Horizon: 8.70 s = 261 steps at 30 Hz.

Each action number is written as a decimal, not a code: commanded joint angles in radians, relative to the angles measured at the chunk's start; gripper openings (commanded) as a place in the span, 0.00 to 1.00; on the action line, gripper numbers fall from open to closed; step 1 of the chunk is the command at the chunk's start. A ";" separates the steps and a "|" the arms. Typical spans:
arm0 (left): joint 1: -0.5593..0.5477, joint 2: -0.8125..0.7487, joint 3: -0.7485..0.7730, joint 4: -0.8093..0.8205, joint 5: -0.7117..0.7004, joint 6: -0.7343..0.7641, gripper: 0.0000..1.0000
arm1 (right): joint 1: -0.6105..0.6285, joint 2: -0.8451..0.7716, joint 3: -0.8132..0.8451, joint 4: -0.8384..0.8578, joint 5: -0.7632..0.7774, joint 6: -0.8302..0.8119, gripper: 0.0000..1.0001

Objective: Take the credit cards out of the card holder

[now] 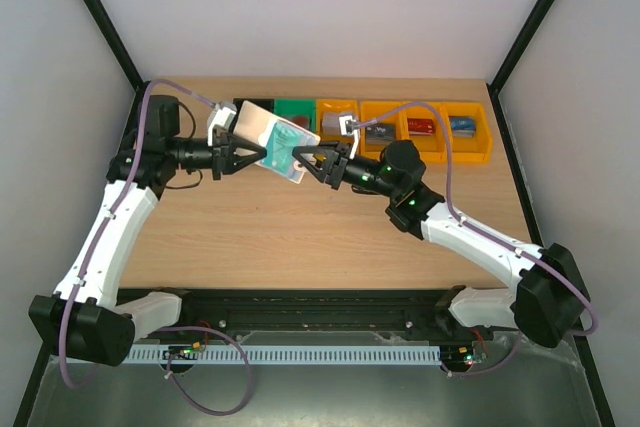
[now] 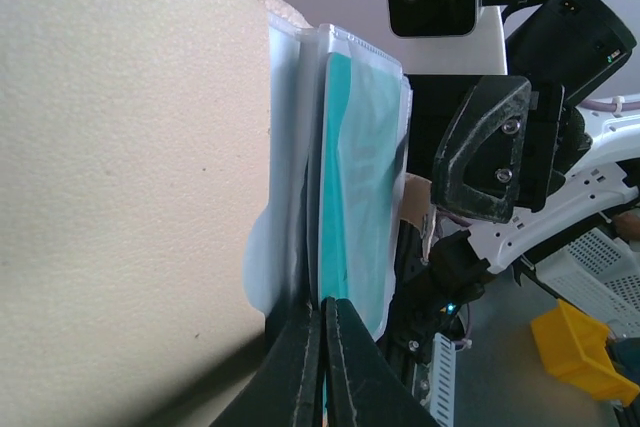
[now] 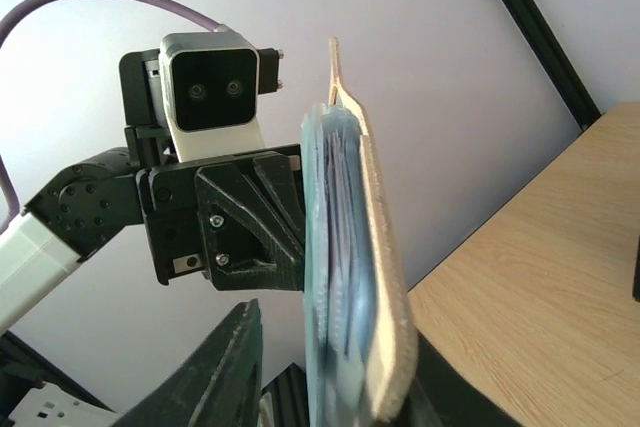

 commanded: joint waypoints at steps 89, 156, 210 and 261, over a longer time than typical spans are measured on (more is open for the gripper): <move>-0.159 0.161 0.134 -0.478 -0.255 0.647 0.02 | -0.119 -0.151 0.087 -0.699 -0.029 -0.606 1.00; -0.765 0.137 0.097 0.084 -1.726 1.085 0.72 | -0.090 0.122 -0.076 0.092 0.358 0.851 0.01; -0.817 0.156 -0.316 1.214 -1.657 1.771 0.35 | -0.064 -0.024 -0.017 0.011 0.379 0.724 0.02; 0.015 0.854 0.603 -0.046 -0.895 1.500 0.02 | -0.240 -0.150 0.048 -0.393 0.624 0.187 0.99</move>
